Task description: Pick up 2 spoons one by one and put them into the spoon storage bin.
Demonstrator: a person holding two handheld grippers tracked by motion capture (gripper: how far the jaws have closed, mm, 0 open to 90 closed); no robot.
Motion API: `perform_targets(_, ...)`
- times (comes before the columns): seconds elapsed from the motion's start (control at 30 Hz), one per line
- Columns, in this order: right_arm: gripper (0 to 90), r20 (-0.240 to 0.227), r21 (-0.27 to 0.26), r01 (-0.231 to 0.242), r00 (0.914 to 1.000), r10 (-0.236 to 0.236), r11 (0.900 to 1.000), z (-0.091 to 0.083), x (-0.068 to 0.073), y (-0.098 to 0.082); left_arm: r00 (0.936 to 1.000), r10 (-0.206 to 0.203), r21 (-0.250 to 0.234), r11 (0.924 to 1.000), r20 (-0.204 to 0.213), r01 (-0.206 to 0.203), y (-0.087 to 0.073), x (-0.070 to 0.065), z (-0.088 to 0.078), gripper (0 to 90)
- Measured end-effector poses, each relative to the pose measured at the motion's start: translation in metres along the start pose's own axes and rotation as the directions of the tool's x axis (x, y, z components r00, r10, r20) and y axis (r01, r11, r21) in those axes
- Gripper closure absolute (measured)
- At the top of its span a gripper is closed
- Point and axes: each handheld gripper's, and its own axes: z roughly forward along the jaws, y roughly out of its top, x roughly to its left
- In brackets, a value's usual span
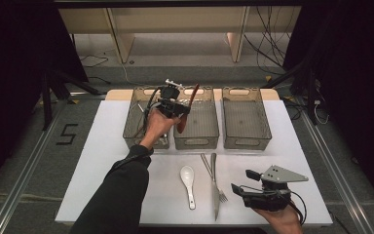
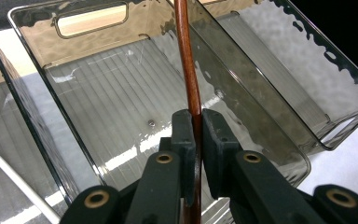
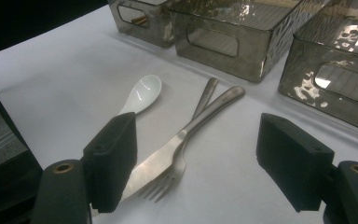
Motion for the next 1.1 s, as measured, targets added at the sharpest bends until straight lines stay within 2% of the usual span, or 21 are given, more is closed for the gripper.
perform_targets(0.53,29.8,-0.003,-0.001,0.000,1.0000,0.000,1.000,0.000,0.000,0.000,0.9998,-0.003,0.028,0.9996,-0.021,0.004,-0.006,0.002,0.011,81.6)
perform_targets(0.63,29.8,-0.003,0.001,-0.001,1.0000,0.001,1.000,0.000,0.000,0.000,0.9998,-0.003,0.027,0.9996,-0.020,0.004,-0.008,0.002,0.010,75.9)
perform_targets(0.7,29.8,-0.003,0.000,-0.001,1.0000,0.001,1.000,0.000,0.000,0.000,0.9997,-0.019,0.029,0.9994,-0.018,0.020,-0.007,0.002,0.008,65.4)
perform_targets(0.77,29.8,-0.002,0.000,-0.001,1.0000,0.001,1.000,0.000,0.000,0.000,0.9998,-0.018,0.024,0.9995,-0.011,0.018,-0.006,0.001,0.003,62.0)
perform_targets(0.87,29.8,-0.001,-0.001,-0.001,1.0000,0.001,1.000,0.000,0.000,0.000,0.9996,-0.029,0.036,0.9989,0.000,0.029,-0.006,-0.003,-0.007,51.9)
perform_targets(0.93,29.8,-0.001,-0.001,-0.002,1.0000,0.002,1.000,0.000,0.000,0.000,0.9996,-0.027,0.040,0.9988,0.011,0.027,-0.008,-0.008,-0.016,48.3)
perform_targets(1.1,29.7,0.001,0.002,0.002,1.0000,-0.002,1.000,0.000,0.001,0.000,0.9985,-0.042,0.047,0.9981,0.036,0.040,-0.019,-0.018,-0.038,36.6)
